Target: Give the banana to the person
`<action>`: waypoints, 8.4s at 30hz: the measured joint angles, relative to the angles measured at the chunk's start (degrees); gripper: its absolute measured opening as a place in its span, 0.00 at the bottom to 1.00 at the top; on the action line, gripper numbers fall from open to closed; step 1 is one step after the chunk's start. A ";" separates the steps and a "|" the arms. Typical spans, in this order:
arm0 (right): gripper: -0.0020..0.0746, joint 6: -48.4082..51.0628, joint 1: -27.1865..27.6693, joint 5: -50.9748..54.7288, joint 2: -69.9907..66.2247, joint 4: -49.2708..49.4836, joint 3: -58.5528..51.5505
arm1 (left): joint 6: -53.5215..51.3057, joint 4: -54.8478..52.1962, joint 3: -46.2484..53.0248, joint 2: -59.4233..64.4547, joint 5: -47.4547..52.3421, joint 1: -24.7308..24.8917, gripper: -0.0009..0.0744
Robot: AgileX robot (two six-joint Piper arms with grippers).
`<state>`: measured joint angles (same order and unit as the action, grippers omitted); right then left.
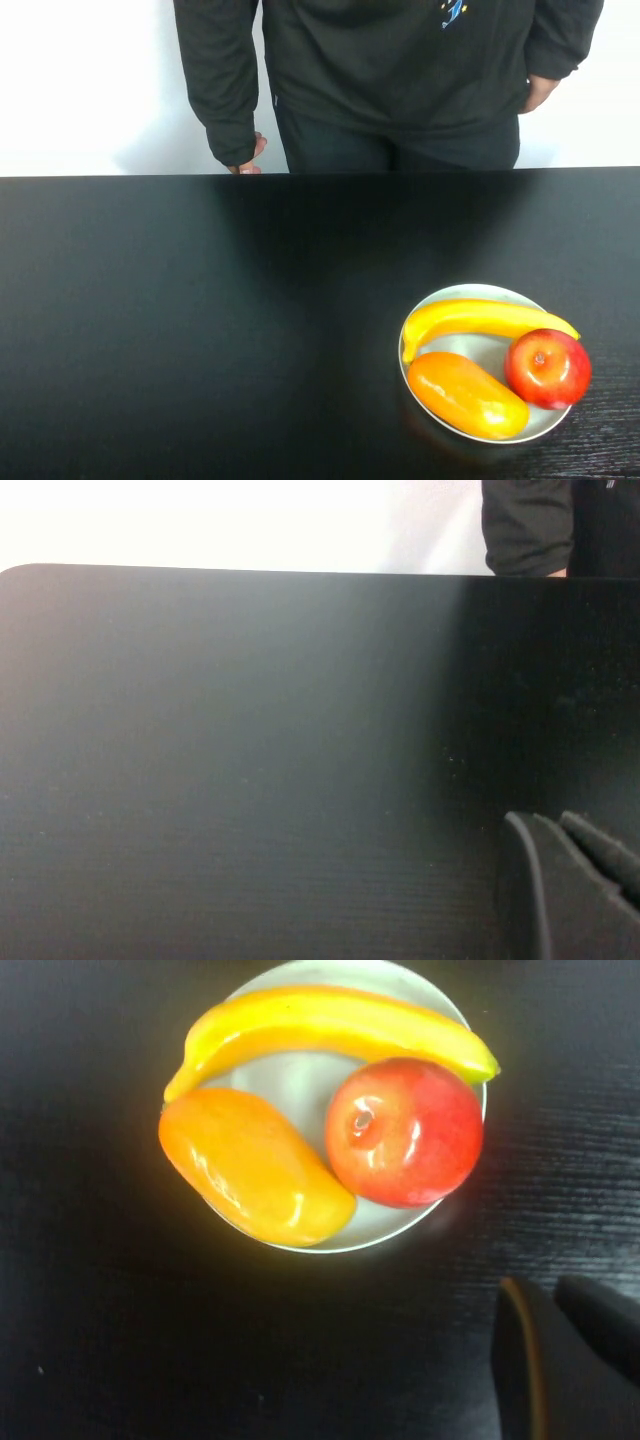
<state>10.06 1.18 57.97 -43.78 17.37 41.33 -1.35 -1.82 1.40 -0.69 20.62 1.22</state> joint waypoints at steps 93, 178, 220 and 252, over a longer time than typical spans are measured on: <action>0.39 35.67 -26.52 1.92 -54.79 -20.15 40.78 | 0.00 0.00 0.00 0.00 0.00 0.00 0.01; 0.02 -17.11 -42.10 13.00 -18.21 -33.72 35.24 | 0.00 0.00 0.00 0.00 0.00 0.00 0.01; 0.02 -20.24 1.73 -40.46 44.50 -28.30 -43.11 | 0.00 0.00 0.00 -0.03 0.00 0.00 0.01; 0.02 -8.73 1.73 -37.03 44.50 -18.89 -43.11 | 0.00 0.00 0.00 -0.12 0.00 0.00 0.01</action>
